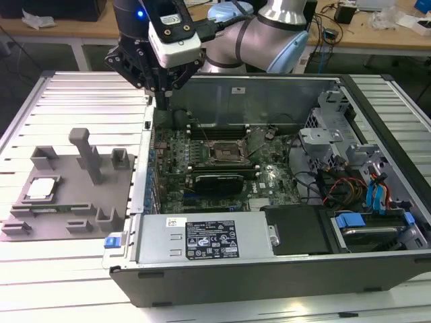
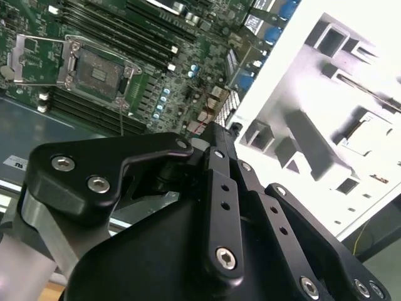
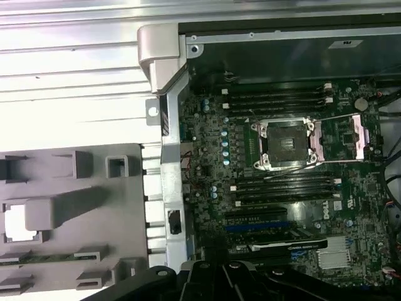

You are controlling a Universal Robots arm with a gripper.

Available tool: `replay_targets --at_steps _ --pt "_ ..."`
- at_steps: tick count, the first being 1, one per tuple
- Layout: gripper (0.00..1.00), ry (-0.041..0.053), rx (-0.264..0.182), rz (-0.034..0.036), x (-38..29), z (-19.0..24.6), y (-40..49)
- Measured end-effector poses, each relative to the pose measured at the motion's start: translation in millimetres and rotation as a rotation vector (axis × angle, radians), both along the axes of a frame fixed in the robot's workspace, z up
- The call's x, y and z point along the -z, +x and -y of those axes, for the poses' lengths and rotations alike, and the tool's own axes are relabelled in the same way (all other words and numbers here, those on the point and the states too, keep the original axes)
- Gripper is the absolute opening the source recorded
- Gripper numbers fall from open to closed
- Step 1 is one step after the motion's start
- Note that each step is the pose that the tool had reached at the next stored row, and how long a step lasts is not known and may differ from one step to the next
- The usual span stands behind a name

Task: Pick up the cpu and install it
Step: 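Reach for the cpu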

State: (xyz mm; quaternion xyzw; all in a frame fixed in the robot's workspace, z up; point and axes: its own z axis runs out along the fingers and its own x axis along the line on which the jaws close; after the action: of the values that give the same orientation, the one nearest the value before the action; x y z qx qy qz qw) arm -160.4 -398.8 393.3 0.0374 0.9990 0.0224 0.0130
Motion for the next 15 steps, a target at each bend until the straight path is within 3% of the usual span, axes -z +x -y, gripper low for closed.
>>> replay_targets --at_steps 3,12,15 --pt "0.11 0.0003 0.0 0.0001 0.0 0.0 -12.5" --pt "0.11 0.0003 0.0 0.0004 0.0 0.0 -29.4" --pt "0.11 0.0003 0.0 0.0007 0.0 0.0 -39.1"
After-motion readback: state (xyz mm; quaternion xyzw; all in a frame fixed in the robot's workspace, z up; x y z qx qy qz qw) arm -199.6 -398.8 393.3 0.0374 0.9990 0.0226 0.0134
